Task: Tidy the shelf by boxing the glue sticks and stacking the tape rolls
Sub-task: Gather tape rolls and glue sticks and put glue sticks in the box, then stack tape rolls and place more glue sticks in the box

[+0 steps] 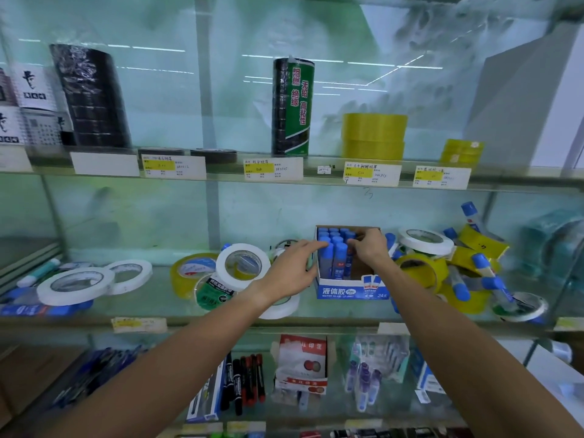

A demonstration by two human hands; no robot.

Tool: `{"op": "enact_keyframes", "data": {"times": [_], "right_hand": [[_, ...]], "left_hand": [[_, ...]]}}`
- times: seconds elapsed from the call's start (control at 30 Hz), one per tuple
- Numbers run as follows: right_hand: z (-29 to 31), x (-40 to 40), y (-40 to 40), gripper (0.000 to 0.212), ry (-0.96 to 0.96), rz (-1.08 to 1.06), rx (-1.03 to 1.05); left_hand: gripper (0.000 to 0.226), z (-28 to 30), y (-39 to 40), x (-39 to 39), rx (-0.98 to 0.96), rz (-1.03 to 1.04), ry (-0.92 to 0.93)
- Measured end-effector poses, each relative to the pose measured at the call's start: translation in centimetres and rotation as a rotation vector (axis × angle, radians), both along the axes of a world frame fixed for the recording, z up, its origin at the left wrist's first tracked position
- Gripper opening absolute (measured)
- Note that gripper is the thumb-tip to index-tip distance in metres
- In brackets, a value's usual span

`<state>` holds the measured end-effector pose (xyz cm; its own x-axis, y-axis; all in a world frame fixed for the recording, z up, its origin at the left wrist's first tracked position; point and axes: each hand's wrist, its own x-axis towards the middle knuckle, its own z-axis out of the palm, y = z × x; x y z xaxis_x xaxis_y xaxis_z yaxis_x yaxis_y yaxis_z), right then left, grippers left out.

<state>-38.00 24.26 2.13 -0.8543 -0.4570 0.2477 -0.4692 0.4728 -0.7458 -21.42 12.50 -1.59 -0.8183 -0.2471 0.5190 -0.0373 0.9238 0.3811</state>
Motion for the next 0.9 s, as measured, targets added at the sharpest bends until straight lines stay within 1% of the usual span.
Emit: {"op": "enact_keyframes", "data": {"times": [0.1, 0.13, 0.23, 0.3, 0.37, 0.47, 0.5, 0.57, 0.6, 0.67, 0.7, 0.77, 0.87, 0.9], "right_hand": [[0.2, 0.0, 0.3, 0.037, -0.024, 0.008, -0.003], [0.2, -0.1, 0.3, 0.038, -0.037, 0.01, 0.004], [0.3, -0.2, 0.7, 0.038, -0.044, 0.027, 0.055], [0.4, -0.1, 0.9, 0.037, -0.01, 0.028, 0.091], [0.7, 0.1, 1.2, 0.041, 0.063, 0.008, 0.108], [1.0, 0.7, 1.5, 0.05, 0.155, -0.043, 0.057], [1.1, 1.1, 1.6, 0.05, 0.166, -0.062, 0.023], [1.4, 1.9, 1.6, 0.047, 0.19, -0.102, -0.055], [1.5, 2.2, 1.5, 0.045, 0.219, -0.108, -0.094], [1.7, 3.0, 1.3, 0.043, 0.296, -0.099, -0.165], [1.8, 3.5, 1.1, 0.042, 0.339, -0.087, -0.192], [2.2, 4.7, 0.8, 0.041, 0.421, -0.057, -0.219], [2.7, 6.7, -0.1, 0.04, 0.5, -0.003, -0.247], [2.7, 7.2, -0.4, 0.039, 0.522, 0.019, -0.261]], "left_hand": [[0.057, -0.1, -0.4, 0.6, 0.03, -0.005, -0.008], [0.055, 0.0, -0.7, 0.9, 0.041, 0.01, 0.0], [0.037, 0.7, -2.2, 2.1, 0.039, 0.094, 0.012], [0.027, 1.2, -3.7, 3.3, 0.044, 0.15, -0.045], [0.025, 1.7, -5.4, 4.5, -0.001, 0.195, -0.159], [0.027, 2.3, -7.1, 6.2, -0.159, 0.256, -0.446], [0.024, 2.4, -7.3, 6.6, -0.221, 0.265, -0.529], [0.013, 2.0, -7.6, 7.0, -0.293, 0.268, -0.61], [0.014, 1.7, -7.6, 7.1, -0.312, 0.264, -0.616], [0.031, 1.2, -7.4, 7.2, -0.33, 0.265, -0.616], [0.033, 1.1, -7.4, 7.3, -0.347, 0.273, -0.605], [0.028, 0.8, -7.5, 7.4, -0.361, 0.271, -0.566], [0.006, 1.0, -8.2, 7.9, -0.329, 0.268, -0.462], [0.014, 1.4, -8.2, 8.1, -0.31, 0.273, -0.438]]}}
